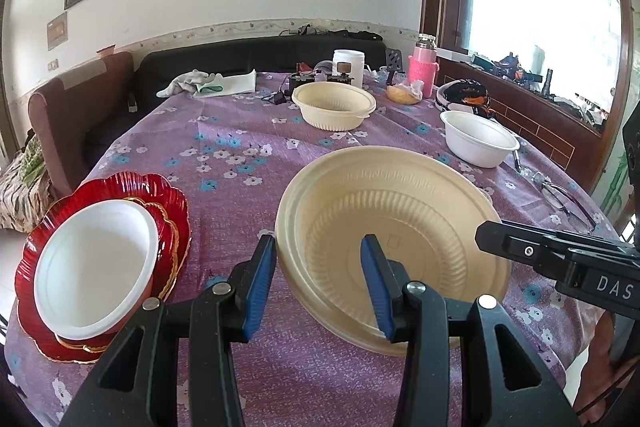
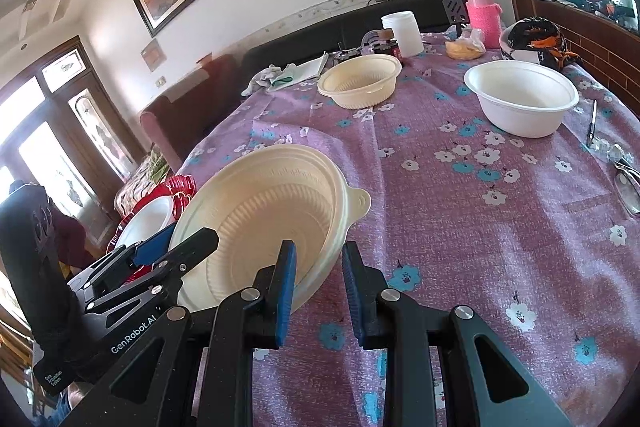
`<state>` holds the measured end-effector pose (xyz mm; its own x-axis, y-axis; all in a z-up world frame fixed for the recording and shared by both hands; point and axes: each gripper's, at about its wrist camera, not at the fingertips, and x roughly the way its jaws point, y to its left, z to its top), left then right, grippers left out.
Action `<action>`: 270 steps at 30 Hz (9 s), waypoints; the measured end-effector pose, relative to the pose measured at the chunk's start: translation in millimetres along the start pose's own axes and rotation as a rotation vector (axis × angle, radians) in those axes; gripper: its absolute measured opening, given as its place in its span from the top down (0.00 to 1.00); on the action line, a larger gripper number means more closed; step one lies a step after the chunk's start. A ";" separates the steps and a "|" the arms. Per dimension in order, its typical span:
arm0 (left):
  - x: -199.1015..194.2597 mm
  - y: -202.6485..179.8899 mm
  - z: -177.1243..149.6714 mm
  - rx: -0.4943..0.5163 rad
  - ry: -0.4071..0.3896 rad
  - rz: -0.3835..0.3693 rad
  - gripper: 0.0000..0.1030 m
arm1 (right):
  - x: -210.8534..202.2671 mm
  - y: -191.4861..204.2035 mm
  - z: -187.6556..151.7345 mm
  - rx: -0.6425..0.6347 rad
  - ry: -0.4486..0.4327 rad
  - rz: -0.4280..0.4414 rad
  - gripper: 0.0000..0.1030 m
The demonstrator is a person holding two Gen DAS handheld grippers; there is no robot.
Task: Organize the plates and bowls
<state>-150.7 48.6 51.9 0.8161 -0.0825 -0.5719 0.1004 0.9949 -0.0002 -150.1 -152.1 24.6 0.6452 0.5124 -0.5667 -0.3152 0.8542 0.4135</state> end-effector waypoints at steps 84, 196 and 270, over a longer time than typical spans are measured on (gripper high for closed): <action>-48.3 191.9 -12.7 -0.368 -0.030 0.248 0.55 | 132.6 180.0 31.3 -0.189 0.247 0.193 0.73; 97.8 -66.0 106.1 0.027 0.204 -0.116 0.83 | 6.9 -147.4 93.0 0.316 -0.037 0.110 0.88; -21.4 4.7 7.7 0.067 -0.076 0.159 0.77 | 18.8 16.1 30.3 0.007 0.100 0.014 0.87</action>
<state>-163.3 54.6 70.5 0.8652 0.0690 -0.4967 0.0022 0.9899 0.1414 -121.9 -131.4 42.2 0.5676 0.5310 -0.6292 -0.3190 0.8463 0.4265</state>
